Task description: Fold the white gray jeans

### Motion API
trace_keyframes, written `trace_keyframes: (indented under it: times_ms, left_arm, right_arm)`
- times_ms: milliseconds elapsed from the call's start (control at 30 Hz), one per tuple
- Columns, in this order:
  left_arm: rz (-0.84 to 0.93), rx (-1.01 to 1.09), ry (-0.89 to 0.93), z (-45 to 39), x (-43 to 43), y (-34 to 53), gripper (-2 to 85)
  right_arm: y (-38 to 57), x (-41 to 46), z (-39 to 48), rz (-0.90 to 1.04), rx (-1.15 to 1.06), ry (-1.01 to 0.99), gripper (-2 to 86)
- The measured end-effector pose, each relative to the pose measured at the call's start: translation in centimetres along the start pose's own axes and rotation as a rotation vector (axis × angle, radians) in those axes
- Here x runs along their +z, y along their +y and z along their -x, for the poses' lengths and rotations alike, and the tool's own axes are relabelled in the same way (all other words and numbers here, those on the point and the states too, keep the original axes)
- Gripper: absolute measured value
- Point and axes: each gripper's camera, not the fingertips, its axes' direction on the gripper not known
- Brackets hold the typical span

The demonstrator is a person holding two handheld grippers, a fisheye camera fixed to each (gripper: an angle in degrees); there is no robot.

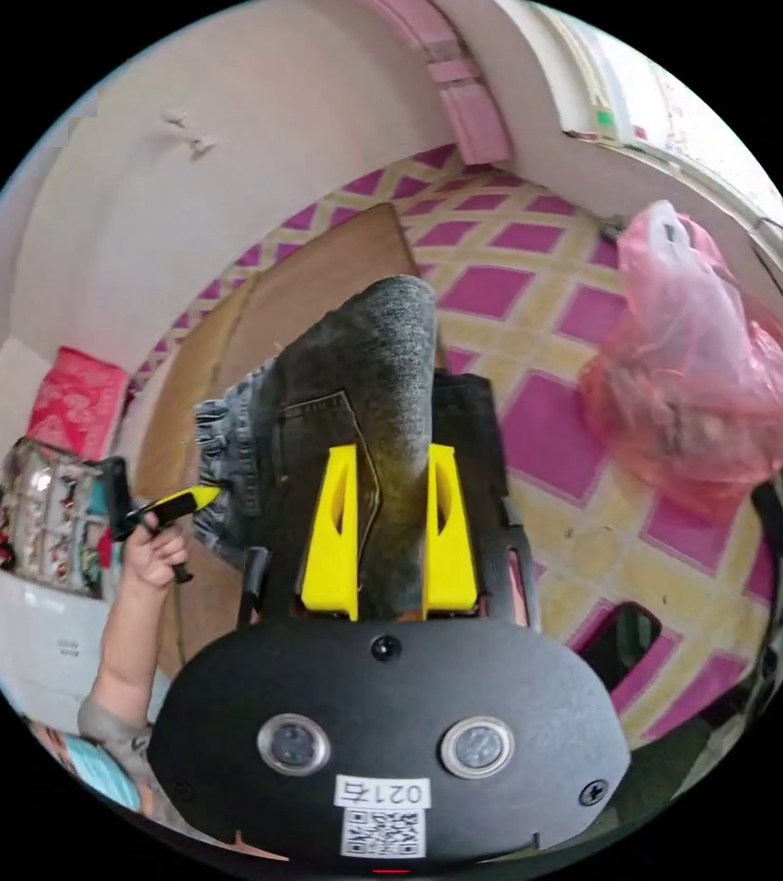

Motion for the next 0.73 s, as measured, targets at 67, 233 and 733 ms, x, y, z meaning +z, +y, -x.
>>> trace_keyframes:
  times_ms: [67, 233, 733]
  left_arm:
    - [0.013, -0.041, -0.025, 3.0, 1.5, 2.2, 1.1]
    - [0.034, 0.056, 0.077, 7.0, -3.6, 12.9, -0.8]
    - [-0.546, 0.443, -0.272, -2.0, -43.7, 61.5, 16.7]
  right_arm:
    - [0.2, 3.8, -1.5, 0.094, 0.072, 0.231, 10.2]
    - [3.2, 3.0, 0.1, -0.069, 0.022, 0.229, 6.1]
    - [15.1, 7.4, 48.5, -0.342, -1.043, -0.324, -0.9]
